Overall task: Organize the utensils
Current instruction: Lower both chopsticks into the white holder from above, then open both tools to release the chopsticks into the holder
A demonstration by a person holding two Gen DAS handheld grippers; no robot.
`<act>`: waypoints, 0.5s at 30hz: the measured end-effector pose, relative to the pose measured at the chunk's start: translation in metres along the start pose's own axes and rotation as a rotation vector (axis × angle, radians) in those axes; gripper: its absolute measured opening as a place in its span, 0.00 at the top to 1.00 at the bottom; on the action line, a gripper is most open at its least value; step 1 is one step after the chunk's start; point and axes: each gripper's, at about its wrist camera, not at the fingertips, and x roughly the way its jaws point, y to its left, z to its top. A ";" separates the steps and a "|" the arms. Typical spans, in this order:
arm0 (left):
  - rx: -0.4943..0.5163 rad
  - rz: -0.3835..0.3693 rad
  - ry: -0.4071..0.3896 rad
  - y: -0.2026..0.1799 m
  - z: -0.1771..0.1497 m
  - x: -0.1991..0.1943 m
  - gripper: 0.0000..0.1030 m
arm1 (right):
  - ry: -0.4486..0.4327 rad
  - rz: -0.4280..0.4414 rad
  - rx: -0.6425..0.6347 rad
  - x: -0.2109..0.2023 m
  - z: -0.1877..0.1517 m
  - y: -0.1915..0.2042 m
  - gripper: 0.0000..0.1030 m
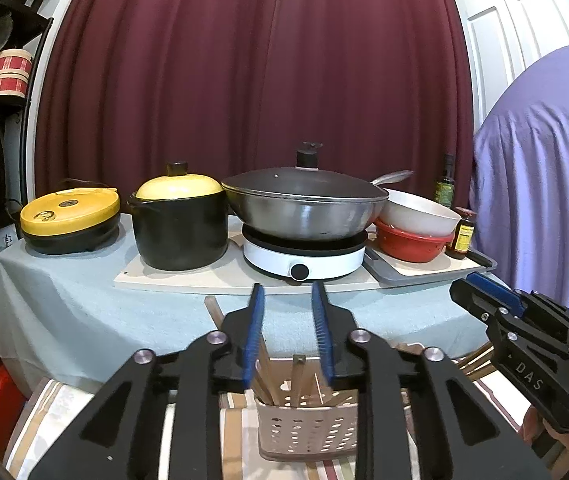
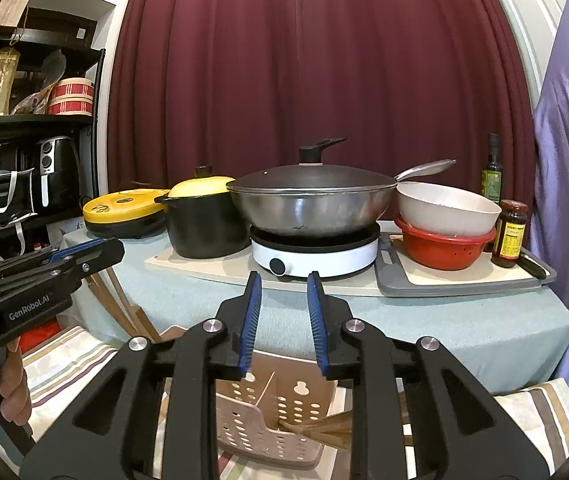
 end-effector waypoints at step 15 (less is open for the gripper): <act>0.041 0.042 -0.070 -0.005 0.002 -0.020 0.32 | -0.049 -0.062 0.000 -0.022 0.006 -0.002 0.32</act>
